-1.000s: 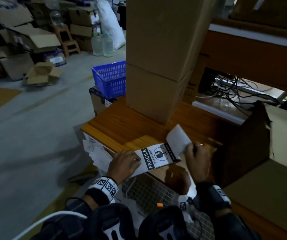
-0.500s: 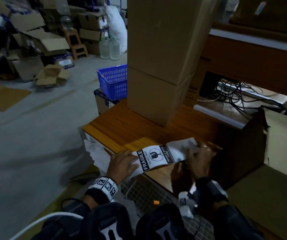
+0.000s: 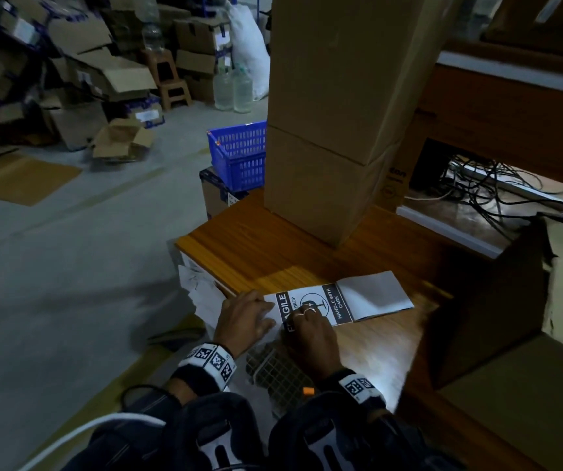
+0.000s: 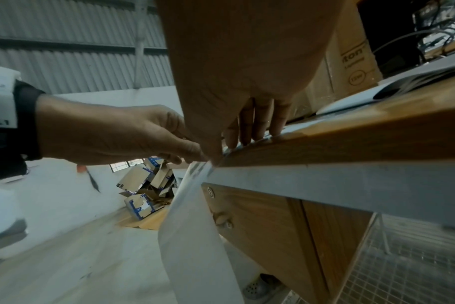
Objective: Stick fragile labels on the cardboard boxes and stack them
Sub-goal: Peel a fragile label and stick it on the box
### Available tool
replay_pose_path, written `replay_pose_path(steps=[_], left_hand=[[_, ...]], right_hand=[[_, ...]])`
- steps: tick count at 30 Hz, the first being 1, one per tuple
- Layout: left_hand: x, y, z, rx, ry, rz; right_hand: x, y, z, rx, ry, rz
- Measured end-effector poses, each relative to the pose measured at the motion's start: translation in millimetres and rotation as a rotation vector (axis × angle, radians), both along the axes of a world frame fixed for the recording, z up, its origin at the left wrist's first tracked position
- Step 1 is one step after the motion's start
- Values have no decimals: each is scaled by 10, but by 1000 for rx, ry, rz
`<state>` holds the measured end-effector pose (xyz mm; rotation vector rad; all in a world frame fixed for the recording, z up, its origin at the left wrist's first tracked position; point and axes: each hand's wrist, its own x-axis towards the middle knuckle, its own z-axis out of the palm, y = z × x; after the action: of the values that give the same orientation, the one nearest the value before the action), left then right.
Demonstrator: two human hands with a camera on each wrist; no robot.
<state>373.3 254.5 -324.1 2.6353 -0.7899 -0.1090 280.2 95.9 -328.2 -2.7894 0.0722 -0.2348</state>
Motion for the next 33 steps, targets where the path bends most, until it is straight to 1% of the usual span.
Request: replay_pose_path(steps=[5, 8, 12, 15, 19, 23, 25, 28, 30, 31, 33], left_hand=[[-1, -17, -4, -31, 1, 13], [10, -10, -8, -40, 10, 20], [11, -5, 10, -84, -17, 52], [-5, 1, 16, -97, -40, 62], [-41, -4, -2, -115, -60, 66], [-67, -13, 14, -107, -84, 77], [-75, -23, 23, -86, -82, 92], [-85, -46, 47, -39, -79, 97], [-78, -56, 79, -16, -76, 97], [-73, -58, 98, -6, -70, 92], [-63, -60, 132, 11, -61, 79]], right_hand=[[-5, -11, 35, -4, -5, -8], [-11, 35, -3, -44, 5, 22], [0, 68, 31, -85, 18, 11], [-4, 11, 94, -62, -14, 14], [-8, -56, 154, -41, 41, 43], [-49, -46, 184, 17, 90, 5], [-60, -43, 172, 120, 84, -41], [-52, -127, 139, 435, 22, -146], [-64, -247, 193, 686, -39, -269], [-76, -332, 236, 776, -78, -337], [-91, -531, 315, 872, -159, -457]])
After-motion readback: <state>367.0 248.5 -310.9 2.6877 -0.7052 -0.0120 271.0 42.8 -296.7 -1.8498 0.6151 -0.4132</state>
